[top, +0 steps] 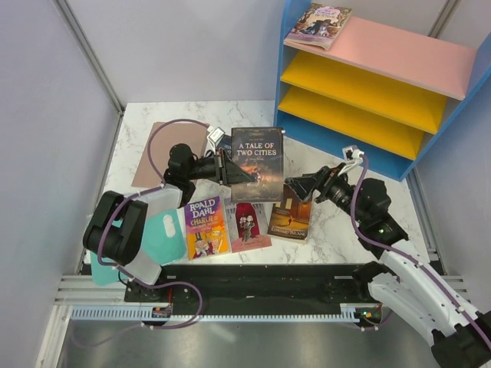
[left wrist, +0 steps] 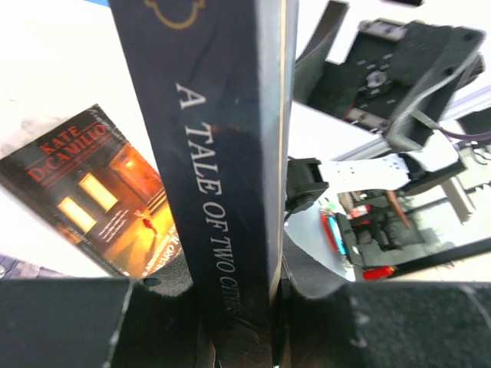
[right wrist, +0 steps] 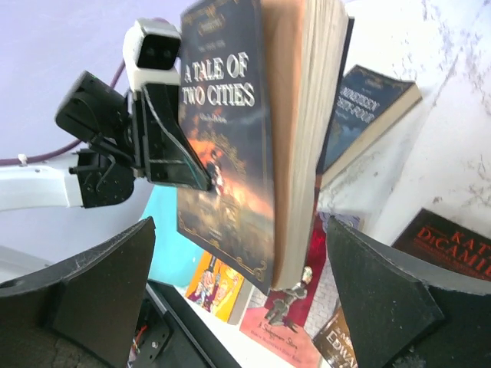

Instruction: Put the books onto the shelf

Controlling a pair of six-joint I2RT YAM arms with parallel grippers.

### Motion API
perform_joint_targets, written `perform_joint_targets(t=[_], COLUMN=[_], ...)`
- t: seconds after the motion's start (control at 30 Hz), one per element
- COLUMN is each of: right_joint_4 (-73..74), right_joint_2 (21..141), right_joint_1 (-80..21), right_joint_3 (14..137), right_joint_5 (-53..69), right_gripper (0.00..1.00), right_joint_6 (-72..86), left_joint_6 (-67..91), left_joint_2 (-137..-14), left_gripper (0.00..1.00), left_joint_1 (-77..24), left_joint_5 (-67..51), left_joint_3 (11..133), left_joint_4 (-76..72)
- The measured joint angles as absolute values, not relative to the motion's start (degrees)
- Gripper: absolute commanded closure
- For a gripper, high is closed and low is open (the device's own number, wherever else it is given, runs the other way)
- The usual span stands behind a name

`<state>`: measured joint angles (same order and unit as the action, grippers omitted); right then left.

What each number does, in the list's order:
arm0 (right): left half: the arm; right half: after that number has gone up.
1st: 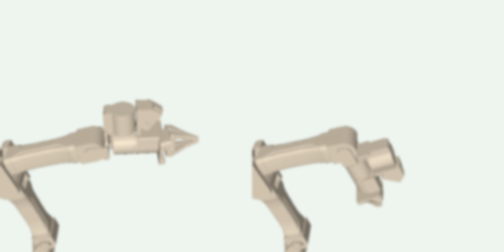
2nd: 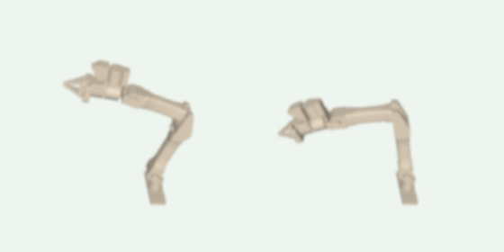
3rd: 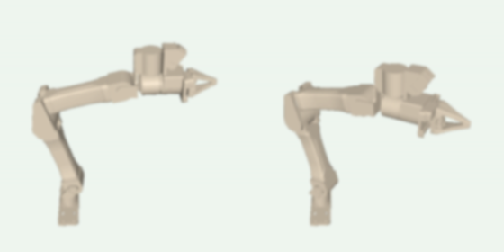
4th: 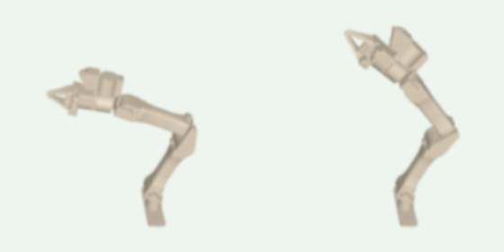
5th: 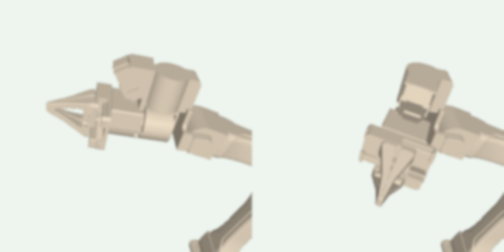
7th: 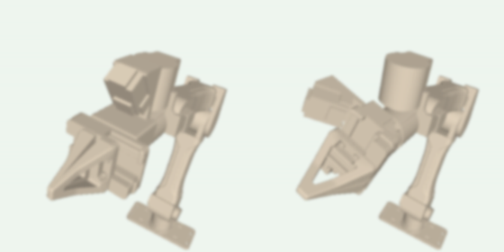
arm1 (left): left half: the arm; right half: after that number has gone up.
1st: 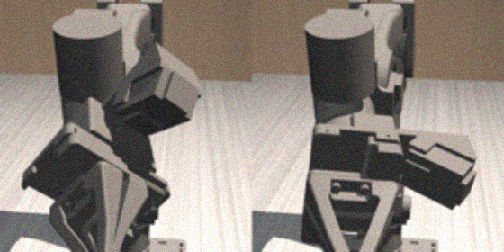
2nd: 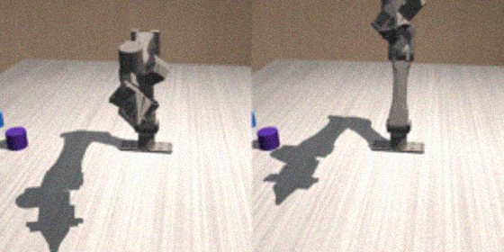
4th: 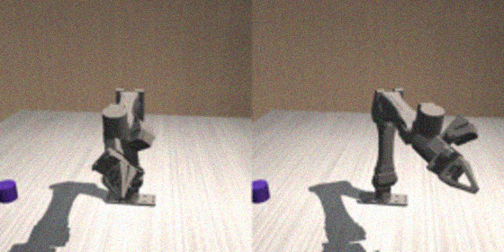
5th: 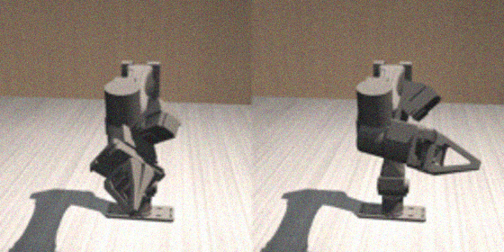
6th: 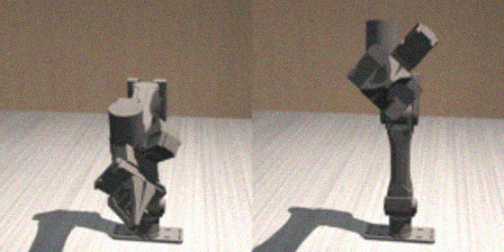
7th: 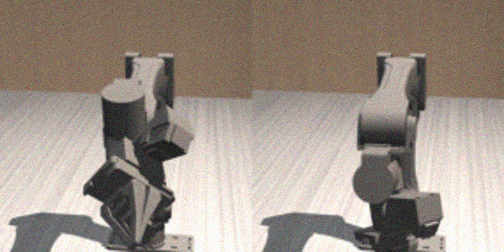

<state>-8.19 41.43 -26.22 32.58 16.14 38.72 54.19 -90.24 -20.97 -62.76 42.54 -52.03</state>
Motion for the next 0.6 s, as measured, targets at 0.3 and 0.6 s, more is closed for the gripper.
perform_joint_targets(t=[0.3,0.6], right_joint_4=[-19.4,-28.6], right_joint_2=[41.1,45.5], right_joint_1=[-26.1,-26.1], right_joint_3=[17.9,17.0], right_joint_5=[16.2,18.0], right_gripper=[0.02,0.02], right_joint_6=[50.3,54.2], left_joint_6=[62.2,64.2], left_joint_2=[-94.1,-94.7], left_gripper=[0.98,0.98], left_joint_1=[-21.3,-22.6], left_joint_5=[-63.4,-64.0], left_joint_3=[46.8,50.3], left_joint_4=[-59.9,-62.6])
